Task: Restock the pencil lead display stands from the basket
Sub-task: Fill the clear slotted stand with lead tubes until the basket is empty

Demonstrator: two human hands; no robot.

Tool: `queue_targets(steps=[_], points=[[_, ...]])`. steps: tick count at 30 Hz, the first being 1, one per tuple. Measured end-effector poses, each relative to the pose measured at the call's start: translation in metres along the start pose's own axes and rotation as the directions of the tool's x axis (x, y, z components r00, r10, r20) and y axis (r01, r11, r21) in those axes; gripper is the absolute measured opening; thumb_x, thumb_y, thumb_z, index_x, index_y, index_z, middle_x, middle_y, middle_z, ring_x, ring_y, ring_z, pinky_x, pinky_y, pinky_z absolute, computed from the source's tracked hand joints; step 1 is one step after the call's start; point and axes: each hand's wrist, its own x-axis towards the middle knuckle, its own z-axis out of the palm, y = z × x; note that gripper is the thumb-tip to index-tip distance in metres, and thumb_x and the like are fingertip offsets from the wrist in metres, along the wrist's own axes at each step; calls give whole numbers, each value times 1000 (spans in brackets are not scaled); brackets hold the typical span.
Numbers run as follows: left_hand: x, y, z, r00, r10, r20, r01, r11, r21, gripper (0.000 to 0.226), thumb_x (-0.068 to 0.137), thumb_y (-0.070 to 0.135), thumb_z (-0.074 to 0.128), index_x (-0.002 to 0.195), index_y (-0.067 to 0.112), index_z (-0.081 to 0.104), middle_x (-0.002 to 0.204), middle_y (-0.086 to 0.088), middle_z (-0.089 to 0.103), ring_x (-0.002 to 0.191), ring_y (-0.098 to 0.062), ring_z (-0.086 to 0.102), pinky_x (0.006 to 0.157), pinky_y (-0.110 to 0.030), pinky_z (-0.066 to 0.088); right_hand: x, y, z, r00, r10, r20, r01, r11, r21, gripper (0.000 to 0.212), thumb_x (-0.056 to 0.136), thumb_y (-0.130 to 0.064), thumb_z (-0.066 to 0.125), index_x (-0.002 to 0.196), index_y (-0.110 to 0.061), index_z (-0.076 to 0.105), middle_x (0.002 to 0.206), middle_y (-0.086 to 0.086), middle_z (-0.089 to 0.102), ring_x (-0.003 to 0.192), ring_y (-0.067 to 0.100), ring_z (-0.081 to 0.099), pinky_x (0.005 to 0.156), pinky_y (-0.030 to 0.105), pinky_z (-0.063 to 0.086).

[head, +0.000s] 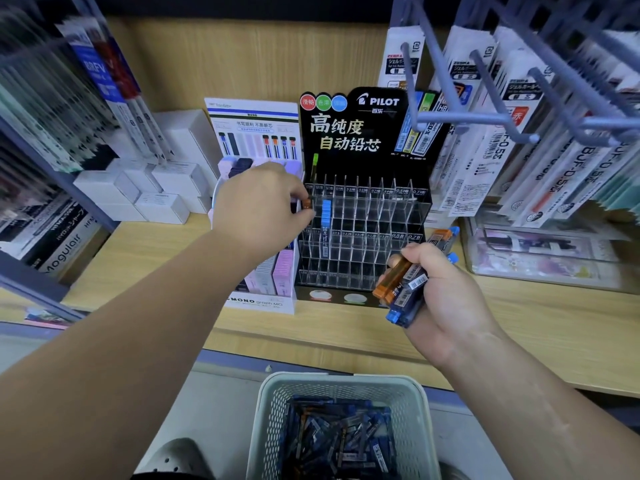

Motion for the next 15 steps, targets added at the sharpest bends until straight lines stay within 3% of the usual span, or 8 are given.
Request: queue_targets(steps=[4, 11, 15], points=[[-7, -5, -5, 999, 11, 30, -10, 1000, -17, 31, 78, 42, 79, 107, 32, 75, 95, 3, 63, 89, -21, 63, 71, -38, 53, -1, 0, 2, 1000, 1, 4, -1, 1000, 17, 13, 96, -12, 61, 83, -13, 59, 77, 4, 60, 56, 14, 61, 53, 30, 55], [-7, -15, -6, 999, 11, 32, -13, 999, 45, 34, 81, 39, 78, 113, 29, 74, 104, -1, 64, 96, -26, 64, 74, -39, 52, -2, 4, 1, 1000, 3, 16, -3, 1000, 2, 7, 94, -13, 62, 88, -14, 59, 80, 4, 62, 62, 15, 61, 53, 30, 56], [-14, -11, -10, 995, 60, -84, -60, 998, 4, 33, 82, 50, 71, 99, 23, 76, 90, -2, 65, 80, -27, 65, 65, -37, 51, -1, 6, 4, 1000, -8, 16, 8, 1000, -24, 11, 94, -12, 62, 84, -15, 58, 77, 4, 60, 60, 15, 59, 52, 30, 54]])
